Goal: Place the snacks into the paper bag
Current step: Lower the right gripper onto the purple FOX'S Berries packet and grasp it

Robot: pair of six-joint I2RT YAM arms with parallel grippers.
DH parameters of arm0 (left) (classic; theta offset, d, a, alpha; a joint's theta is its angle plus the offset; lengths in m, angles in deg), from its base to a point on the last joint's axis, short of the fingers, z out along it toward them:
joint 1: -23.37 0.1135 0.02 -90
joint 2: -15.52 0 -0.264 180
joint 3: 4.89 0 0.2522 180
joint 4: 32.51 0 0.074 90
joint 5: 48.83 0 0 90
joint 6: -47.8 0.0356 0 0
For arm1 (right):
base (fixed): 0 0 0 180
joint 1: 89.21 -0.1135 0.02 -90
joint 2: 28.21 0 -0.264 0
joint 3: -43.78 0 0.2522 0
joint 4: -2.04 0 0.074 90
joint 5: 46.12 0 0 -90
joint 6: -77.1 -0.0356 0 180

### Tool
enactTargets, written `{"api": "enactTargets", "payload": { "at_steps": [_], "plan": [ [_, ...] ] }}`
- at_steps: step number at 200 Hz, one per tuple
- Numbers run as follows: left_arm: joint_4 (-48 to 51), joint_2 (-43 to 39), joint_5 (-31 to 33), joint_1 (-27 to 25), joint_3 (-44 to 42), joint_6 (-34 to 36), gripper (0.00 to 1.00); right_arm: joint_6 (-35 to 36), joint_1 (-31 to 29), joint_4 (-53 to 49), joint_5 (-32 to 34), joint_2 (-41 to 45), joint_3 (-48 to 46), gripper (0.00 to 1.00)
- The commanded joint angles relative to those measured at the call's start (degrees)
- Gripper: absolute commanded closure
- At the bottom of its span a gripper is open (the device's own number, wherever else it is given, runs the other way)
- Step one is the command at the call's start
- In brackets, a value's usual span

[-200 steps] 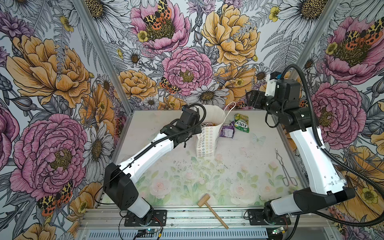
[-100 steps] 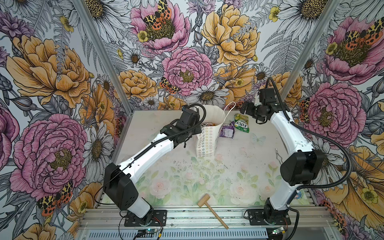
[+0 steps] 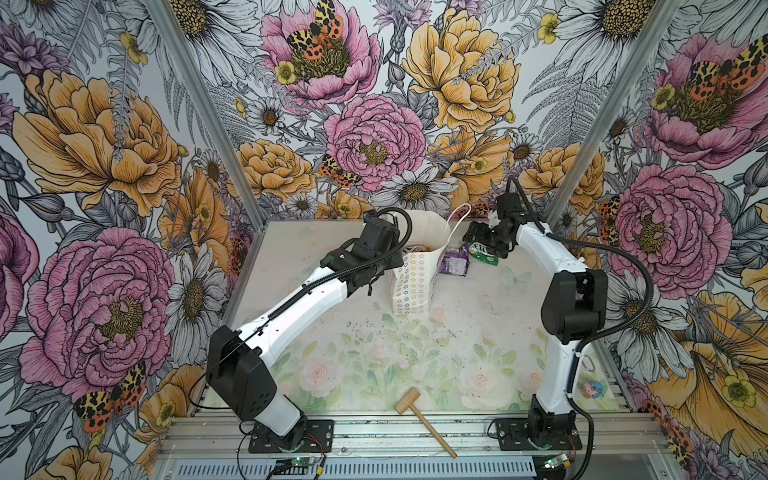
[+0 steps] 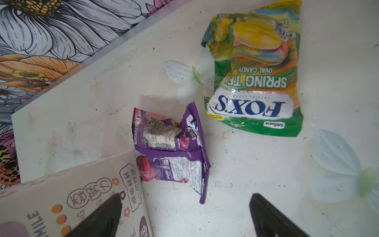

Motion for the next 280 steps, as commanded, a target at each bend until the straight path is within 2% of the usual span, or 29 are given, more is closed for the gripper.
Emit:
{"api": "enactTargets", "payload": {
  "at_steps": [1, 107, 170, 280],
  "plan": [
    [-2.0, -1.4, -0.8, -0.1, -0.6, -0.6, 1.0, -1.4, -0.9, 2.9, -2.6, -2.2, -0.1, 0.0],
    [-2.0, -1.7, -0.6, 0.1, -0.8, -0.7, 1.0, -2.2, -3.3, 5.5, -2.8, -9.8, 1.4, 0.01],
    [-2.0, -1.8, -0.5, -0.1, -1.0, -0.8, 1.0, -2.1, -4.0, 5.7, -2.9, -11.5, 1.4, 0.05],
    [-2.0, -1.8, -0.7, -0.1, -0.7, -0.7, 1.0, -1.6, -4.3, 6.1, -4.5, -11.4, 1.1, 0.3]
  ]
}}
